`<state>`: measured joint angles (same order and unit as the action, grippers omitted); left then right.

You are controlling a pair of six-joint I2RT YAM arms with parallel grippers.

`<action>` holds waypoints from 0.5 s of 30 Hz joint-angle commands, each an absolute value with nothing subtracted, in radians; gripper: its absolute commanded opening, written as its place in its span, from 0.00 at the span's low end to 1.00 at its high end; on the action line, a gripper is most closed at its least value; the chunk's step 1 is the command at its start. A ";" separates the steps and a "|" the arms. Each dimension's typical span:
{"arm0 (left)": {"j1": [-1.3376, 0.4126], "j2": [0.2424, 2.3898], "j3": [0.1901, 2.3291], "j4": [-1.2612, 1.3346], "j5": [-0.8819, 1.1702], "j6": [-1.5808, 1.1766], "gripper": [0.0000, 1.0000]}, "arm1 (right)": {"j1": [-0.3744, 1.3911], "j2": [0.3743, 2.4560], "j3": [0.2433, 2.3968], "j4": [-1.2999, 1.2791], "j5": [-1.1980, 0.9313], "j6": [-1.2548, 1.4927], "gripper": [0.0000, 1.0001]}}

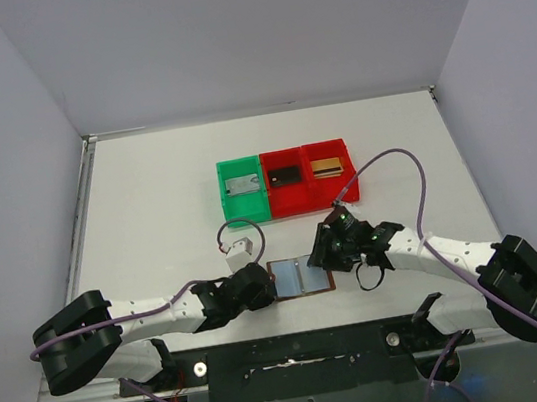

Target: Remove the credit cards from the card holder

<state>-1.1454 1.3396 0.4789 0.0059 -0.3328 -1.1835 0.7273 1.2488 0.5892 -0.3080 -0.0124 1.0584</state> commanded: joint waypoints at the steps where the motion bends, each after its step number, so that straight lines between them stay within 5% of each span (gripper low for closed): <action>1: -1.146 1.350 0.520 0.029 -0.329 -1.157 0.00 | 0.736 1.241 0.599 -0.306 0.023 1.064 0.43; 15: -1.146 1.347 0.518 0.027 -0.328 -1.154 0.00 | 0.757 1.311 0.612 -0.298 0.007 1.060 0.43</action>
